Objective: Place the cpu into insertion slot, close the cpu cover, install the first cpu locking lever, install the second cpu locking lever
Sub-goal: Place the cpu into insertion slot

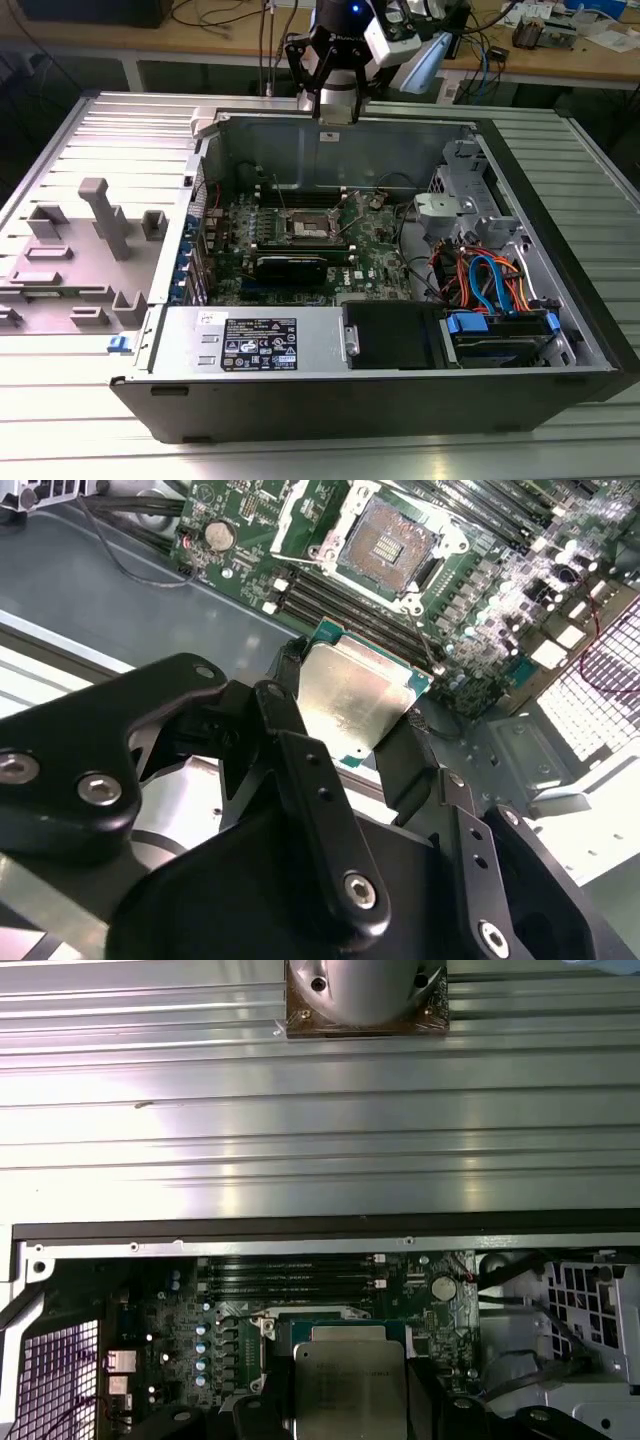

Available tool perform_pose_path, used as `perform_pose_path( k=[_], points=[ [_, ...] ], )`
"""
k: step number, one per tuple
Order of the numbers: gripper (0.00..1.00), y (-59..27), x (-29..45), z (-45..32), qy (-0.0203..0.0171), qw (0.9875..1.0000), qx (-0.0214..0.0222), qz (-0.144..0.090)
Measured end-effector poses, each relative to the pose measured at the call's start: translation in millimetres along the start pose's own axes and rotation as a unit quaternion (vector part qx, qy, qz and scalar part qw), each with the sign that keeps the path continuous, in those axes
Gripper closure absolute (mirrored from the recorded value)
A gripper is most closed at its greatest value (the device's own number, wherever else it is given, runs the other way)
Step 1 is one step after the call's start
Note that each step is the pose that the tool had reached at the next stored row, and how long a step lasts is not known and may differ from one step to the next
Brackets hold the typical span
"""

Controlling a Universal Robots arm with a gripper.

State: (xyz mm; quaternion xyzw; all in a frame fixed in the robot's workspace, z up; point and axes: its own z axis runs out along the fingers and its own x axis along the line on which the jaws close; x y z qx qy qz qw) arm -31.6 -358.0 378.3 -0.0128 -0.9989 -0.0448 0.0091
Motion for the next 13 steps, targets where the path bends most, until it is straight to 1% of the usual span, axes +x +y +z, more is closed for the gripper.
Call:
perform_pose_path(
  k=[4,10,13],
  points=[
    [0.45,-6.7,-0.2,-0.6,0.0,1.0,0.0,0.0],
    [0.45,-11.7,-0.3,-0.9,-0.0001,1.0,-0.0001,0.0],
    [0.45,-11.9,-0.3,-0.7,-0.0005,1.0,0.0,0.006]
  ],
)
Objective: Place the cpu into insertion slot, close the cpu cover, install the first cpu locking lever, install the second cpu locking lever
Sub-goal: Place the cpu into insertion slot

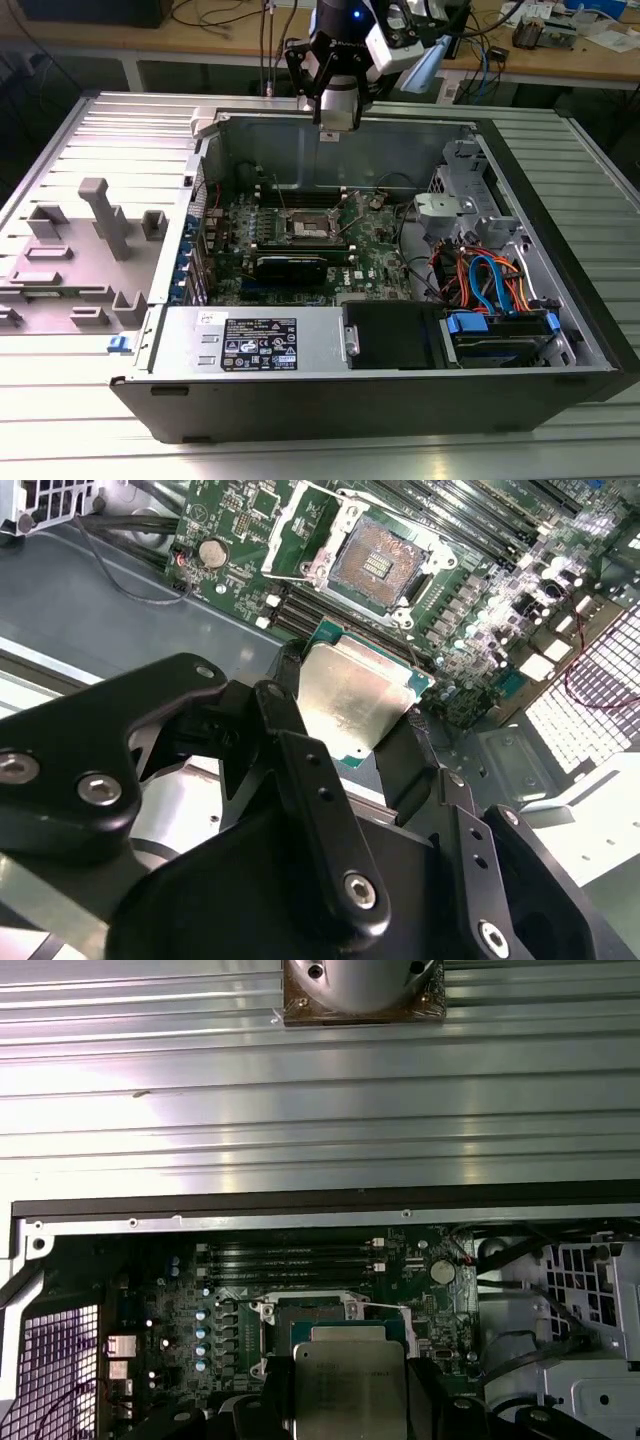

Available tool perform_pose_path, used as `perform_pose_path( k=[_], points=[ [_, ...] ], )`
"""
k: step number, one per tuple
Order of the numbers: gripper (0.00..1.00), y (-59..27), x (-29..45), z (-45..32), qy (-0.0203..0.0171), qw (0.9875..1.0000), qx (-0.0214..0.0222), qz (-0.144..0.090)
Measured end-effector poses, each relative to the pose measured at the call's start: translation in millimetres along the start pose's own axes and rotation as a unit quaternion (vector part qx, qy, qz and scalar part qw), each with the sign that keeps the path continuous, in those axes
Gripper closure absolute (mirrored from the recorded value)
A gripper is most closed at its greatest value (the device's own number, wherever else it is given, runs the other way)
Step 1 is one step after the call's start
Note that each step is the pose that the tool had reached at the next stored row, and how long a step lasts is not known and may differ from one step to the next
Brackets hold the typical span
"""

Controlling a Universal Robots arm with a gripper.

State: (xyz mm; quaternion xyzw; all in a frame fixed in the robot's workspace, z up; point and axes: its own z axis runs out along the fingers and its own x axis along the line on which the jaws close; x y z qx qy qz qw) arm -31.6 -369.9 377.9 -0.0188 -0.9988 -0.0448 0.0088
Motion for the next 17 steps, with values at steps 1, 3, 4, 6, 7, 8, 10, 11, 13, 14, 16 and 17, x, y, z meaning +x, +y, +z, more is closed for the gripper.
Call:
perform_pose_path(
  k=[1,3,4,6,7,8,10,11,13,14,16,17],
  points=[
    [0.45,-0.1,0.0,0.3,-0.0005,1.0,-0.0001,0.006],
    [0.45,-0.1,0.0,0.6,-0.001,0.9999,-0.0002,0.011],
    [0.45,-0.1,0.0,0.8,-0.0015,0.9999,-0.0003,0.017],
    [0.45,-0.9,0.9,1.0,-0.0017,0.9998,-0.0005,0.017],
    [0.45,-1.4,1.2,0.9,-0.0016,0.9998,-0.0004,0.017],
    [0.45,-1.9,1.7,0.8,-0.0016,0.9998,-0.0003,0.017],
    [0.45,-2.0,3.2,0.8,-0.0016,0.9998,-0.0003,0.017],
    [0.45,-2.3,3.9,0.8,-0.0016,0.9998,-0.0003,0.017],
    [0.45,-2.3,4.0,0.8,-0.0016,0.9998,-0.0003,0.017],
    [0.45,-2.4,4.0,0.8,-0.0015,0.9998,-0.0003,0.017],
    [0.45,-2.3,4.1,0.9,-0.0016,0.9998,-0.0003,0.017],
    [0.45,-2.4,4.1,0.9,-0.0016,0.9998,-0.0003,0.017]
  ],
)
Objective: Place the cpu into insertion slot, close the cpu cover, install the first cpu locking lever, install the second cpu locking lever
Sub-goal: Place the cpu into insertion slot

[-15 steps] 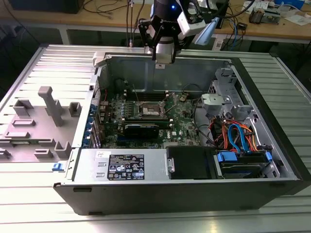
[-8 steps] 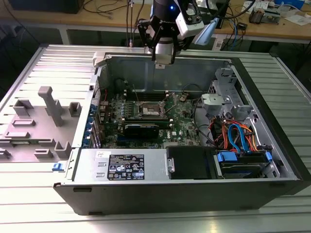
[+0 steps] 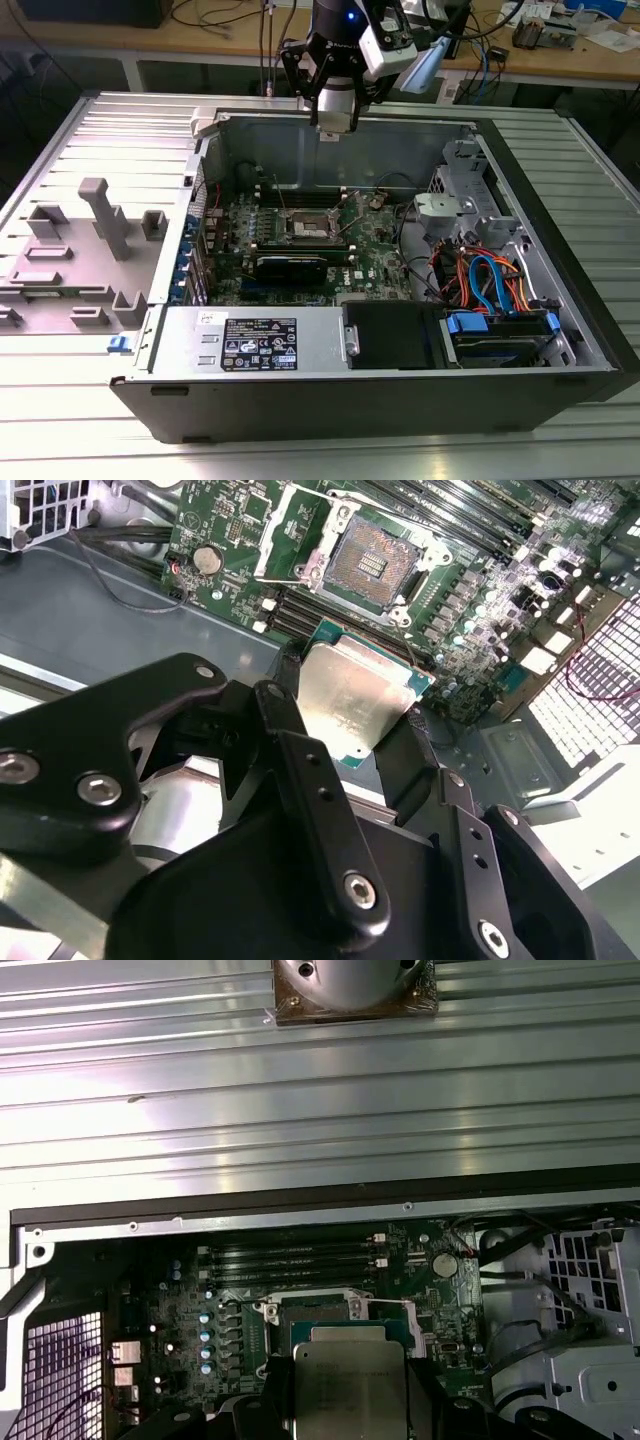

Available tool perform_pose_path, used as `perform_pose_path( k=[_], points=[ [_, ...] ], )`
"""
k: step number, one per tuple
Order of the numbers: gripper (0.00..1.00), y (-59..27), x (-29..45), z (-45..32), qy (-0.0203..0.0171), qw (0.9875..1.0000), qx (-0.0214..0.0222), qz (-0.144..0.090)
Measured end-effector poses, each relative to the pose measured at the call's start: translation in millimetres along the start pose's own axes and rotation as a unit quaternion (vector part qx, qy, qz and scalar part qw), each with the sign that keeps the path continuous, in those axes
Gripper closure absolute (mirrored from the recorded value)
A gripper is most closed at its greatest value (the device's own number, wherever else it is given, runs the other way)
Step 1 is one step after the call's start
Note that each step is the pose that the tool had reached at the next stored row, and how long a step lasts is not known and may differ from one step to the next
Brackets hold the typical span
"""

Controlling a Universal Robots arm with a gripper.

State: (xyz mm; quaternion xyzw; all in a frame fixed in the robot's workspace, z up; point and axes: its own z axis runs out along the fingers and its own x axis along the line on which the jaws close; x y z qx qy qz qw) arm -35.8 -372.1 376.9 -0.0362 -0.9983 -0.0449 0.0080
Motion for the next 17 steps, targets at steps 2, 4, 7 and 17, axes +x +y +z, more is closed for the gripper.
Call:
perform_pose_path(
  k=[2,4,7,17],
  points=[
    [0.45,0.0,0.0,0.0,0.0,1.0,0.0,0.0],
    [0.45,0.0,0.1,0.0,0.0,1.0,0.0,0.0],
    [0.45,0.0,0.1,0.1,-0.0001,1.0,0.0,0.001],
    [0.45,-0.1,0.1,1.2,-0.0039,0.9991,-0.0008,0.043]
  ],
)
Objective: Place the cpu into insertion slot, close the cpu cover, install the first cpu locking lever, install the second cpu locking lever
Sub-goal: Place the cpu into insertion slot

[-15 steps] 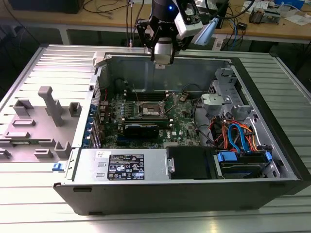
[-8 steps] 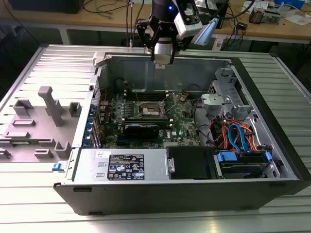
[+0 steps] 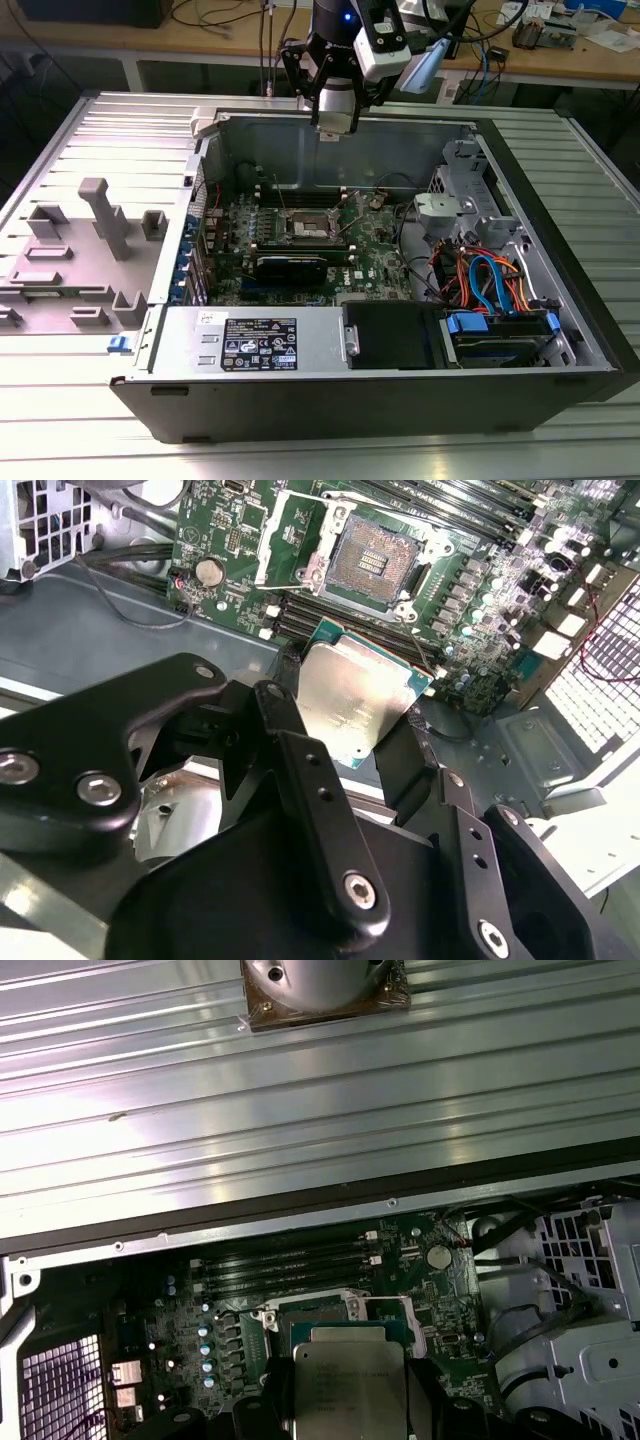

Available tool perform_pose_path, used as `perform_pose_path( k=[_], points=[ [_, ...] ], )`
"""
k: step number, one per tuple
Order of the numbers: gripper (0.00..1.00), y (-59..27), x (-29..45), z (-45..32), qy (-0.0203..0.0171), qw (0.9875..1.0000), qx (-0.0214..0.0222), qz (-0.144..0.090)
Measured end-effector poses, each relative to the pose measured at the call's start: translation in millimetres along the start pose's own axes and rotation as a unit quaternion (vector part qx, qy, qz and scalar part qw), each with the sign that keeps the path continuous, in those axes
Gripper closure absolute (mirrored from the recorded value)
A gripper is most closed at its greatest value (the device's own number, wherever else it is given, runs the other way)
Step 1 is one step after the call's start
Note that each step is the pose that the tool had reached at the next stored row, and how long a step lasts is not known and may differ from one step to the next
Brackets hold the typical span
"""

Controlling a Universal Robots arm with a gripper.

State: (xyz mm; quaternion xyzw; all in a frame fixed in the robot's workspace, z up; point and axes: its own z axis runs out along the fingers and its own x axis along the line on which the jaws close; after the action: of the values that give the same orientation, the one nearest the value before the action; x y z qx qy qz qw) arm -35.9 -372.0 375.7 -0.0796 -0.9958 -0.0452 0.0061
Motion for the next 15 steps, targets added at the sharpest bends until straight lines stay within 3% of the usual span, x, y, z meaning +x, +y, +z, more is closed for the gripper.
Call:
perform_pose_path(
  k=[15],
  points=[
    [0.45,-0.1,0.0,0.0,-0.0008,1.0,-0.0001,0.009]
  ],
)
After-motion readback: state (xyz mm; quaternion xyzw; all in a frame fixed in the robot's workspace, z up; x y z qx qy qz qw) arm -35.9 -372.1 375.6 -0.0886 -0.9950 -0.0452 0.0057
